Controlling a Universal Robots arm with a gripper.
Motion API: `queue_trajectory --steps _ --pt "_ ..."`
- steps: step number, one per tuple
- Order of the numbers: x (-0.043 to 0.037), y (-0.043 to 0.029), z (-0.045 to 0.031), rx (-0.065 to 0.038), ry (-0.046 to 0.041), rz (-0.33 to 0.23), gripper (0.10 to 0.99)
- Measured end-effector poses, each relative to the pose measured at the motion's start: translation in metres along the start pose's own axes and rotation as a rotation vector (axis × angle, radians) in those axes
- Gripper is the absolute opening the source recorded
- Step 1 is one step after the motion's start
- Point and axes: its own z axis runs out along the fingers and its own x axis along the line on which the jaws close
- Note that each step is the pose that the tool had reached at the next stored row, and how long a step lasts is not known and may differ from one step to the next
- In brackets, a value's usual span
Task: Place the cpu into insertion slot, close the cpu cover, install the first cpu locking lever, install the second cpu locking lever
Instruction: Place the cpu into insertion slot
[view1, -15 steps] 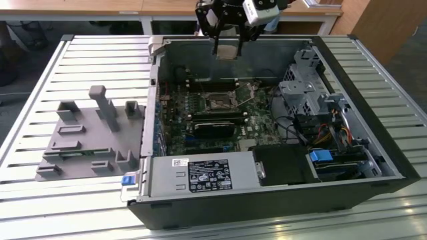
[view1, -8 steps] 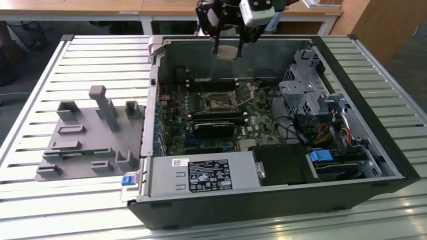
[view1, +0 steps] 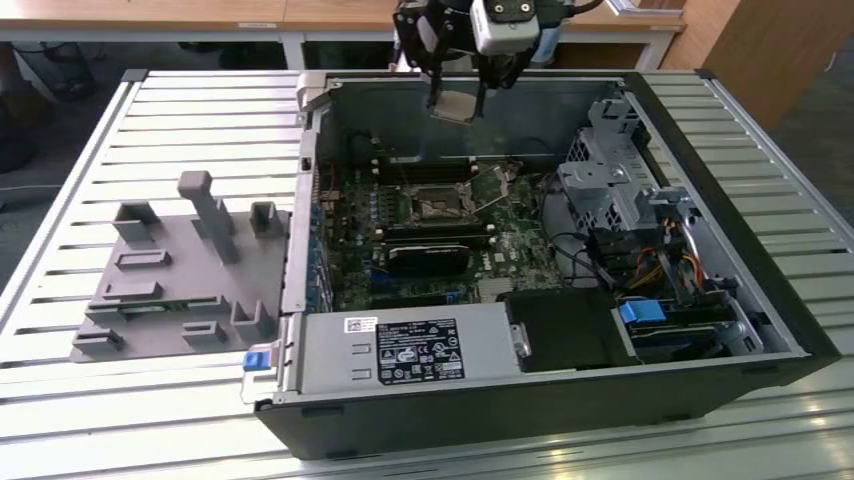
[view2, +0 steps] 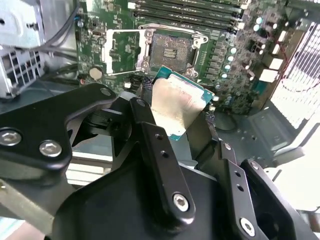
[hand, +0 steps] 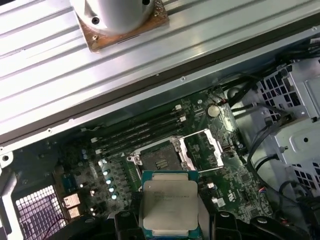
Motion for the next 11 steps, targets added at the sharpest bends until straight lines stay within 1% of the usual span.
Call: queue_trajectory --steps 11 --pt "0.0 -0.0001 0.0021 -0.002 -0.0161 0.182 0.525"
